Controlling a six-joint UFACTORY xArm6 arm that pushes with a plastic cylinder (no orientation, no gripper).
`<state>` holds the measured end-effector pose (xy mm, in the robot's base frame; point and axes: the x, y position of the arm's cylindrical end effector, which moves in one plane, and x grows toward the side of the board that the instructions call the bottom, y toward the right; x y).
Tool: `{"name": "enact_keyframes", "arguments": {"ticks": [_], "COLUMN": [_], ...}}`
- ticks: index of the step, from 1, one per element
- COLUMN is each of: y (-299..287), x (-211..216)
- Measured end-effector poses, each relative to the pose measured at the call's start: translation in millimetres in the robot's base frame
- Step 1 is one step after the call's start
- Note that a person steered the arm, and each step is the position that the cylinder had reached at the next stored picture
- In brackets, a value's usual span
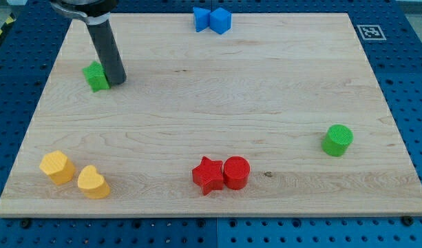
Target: Move the green circle into the green star
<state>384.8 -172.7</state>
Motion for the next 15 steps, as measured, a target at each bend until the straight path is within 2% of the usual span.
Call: {"name": "enact_keyframes", "arguments": {"ticks": [1,4,5,6,7,8,10,11,12,15], "y": [55,325,401,430,432,430,377,376,372,372], "x": [2,23,55,117,159,159,147,119,108,126]}}
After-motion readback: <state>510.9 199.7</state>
